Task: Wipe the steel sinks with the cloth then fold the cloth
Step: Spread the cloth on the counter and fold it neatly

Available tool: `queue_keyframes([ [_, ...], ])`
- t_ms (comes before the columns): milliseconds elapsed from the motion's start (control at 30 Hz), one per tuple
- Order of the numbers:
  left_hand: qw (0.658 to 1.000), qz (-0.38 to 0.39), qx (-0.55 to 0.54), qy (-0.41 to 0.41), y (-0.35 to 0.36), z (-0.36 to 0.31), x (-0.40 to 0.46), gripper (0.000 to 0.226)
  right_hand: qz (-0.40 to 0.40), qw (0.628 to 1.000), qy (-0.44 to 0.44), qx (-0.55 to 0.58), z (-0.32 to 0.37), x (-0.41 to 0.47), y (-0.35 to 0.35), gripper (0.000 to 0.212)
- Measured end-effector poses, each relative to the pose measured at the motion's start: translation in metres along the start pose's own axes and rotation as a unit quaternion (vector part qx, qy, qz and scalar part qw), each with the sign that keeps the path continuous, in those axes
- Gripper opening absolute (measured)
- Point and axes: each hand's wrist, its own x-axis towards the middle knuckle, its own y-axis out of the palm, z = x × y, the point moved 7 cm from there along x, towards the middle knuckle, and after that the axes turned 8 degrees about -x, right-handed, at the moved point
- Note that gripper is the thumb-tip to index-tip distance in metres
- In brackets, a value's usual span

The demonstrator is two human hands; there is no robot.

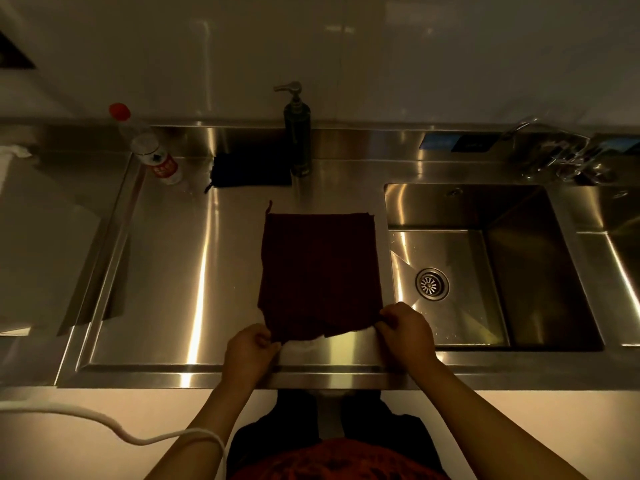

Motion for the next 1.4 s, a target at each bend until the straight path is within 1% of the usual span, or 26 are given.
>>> queue_keyframes([
  [67, 0.999, -0.013, -0.014, 0.042, -0.002, -0.008, -0.005, 0.017, -0.031, 0.999, -0.033, 0.007, 0.006, -0.002, -0.007, 0.019],
  [133, 0.994, -0.026, -0.077, 0.071, -0.007, -0.012, -0.01, 0.015, -0.061, 0.996, -0.053, 0.041, 0.008, -0.006, -0.015, 0.02],
  [233, 0.983, -0.038, -0.17, 0.056, -0.019, -0.012, -0.015, 0.009, -0.087, 0.986, -0.029, 0.14, 0.008, -0.011, -0.024, 0.021],
  [333, 0.98, -0.058, -0.186, 0.048, -0.03, -0.011, -0.02, 0.004, -0.041, 0.974, 0.01, 0.222, 0.011, -0.013, -0.024, 0.017],
  [400, 0.979, -0.072, -0.183, 0.048, -0.036, -0.012, -0.023, 0.005, -0.017, 0.971, 0.016, 0.237, 0.014, -0.014, -0.024, 0.013],
  [533, 0.978, -0.074, -0.185, 0.056, -0.046, -0.014, -0.025, 0.009, -0.003, 0.968, 0.035, 0.249, 0.012, -0.018, -0.024, 0.012],
  [633, 0.983, -0.053, -0.168, 0.042, -0.046, -0.012, -0.025, 0.021, 0.038, 0.97, 0.064, 0.23, 0.004, -0.019, -0.017, 0.014],
  [700, 0.988, -0.026, -0.144, 0.047, -0.042, -0.011, -0.026, 0.034, 0.072, 0.976, 0.067, 0.196, 0.0, -0.02, -0.011, 0.024],
  [767, 0.992, 0.001, -0.103, 0.078, -0.034, -0.014, -0.029, 0.041, 0.105, 0.98, 0.051, 0.163, 0.0, -0.024, -0.007, 0.035],
  [867, 0.992, 0.025, -0.016, 0.124, -0.023, -0.012, -0.034, 0.042, 0.142, 0.983, 0.01, 0.116, 0.004, -0.03, -0.001, 0.052],
  [933, 0.99, 0.036, 0.035, 0.132, -0.016, -0.007, -0.035, 0.038, 0.136, 0.988, -0.007, 0.072, 0.002, -0.033, 0.005, 0.056],
  [1033, 0.984, 0.038, 0.086, 0.154, -0.009, -0.004, -0.037, 0.04, 0.103, 0.994, -0.012, 0.042, -0.003, -0.035, 0.01, 0.048],
  [1100, 0.979, 0.029, 0.109, 0.167, -0.006, -0.004, -0.039, 0.036, 0.082, 0.996, -0.008, 0.041, -0.004, -0.035, 0.011, 0.039],
  [1200, 0.98, 0.01, 0.105, 0.167, -0.008, -0.006, -0.038, 0.021, 0.058, 0.998, -0.02, 0.033, -0.002, -0.034, 0.009, 0.024],
  [1400, 0.974, -0.029, 0.091, 0.204, -0.019, -0.012, -0.032, 0.019, -0.014, 0.997, -0.073, 0.024, 0.0, -0.027, -0.007, 0.013],
])
